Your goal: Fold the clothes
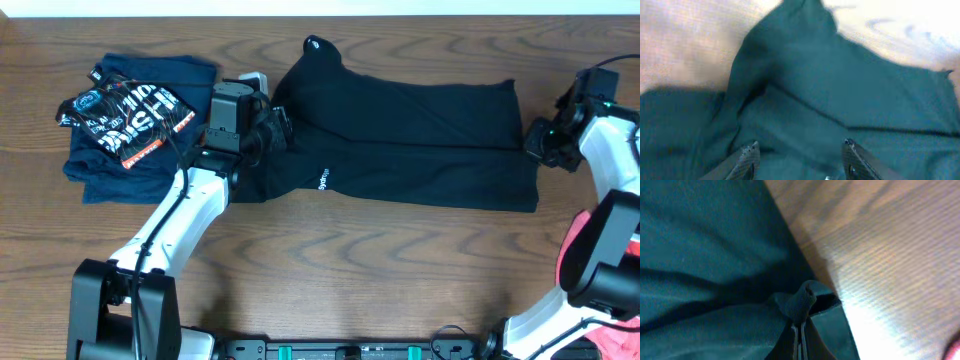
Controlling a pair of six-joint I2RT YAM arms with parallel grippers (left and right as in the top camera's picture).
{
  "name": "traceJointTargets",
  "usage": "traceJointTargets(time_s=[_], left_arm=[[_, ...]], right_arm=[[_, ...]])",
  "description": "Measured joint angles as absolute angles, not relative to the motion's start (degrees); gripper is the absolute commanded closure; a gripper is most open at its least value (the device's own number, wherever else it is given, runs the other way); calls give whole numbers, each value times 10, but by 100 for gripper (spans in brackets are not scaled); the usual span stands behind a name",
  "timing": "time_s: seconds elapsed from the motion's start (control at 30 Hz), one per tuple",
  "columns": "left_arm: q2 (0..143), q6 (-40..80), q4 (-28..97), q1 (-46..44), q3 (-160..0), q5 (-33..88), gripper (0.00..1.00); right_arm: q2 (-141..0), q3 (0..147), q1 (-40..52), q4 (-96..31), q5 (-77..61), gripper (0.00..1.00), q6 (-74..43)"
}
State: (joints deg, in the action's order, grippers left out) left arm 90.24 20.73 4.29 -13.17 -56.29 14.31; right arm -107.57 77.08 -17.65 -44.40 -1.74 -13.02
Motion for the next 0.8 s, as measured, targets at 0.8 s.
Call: traceJointTargets(time_s=[0.8], left_arm=[[902,207,207,-132,-552,102,45]], right_arm=[[-1102,771,-174,-411,-17,64,-126]])
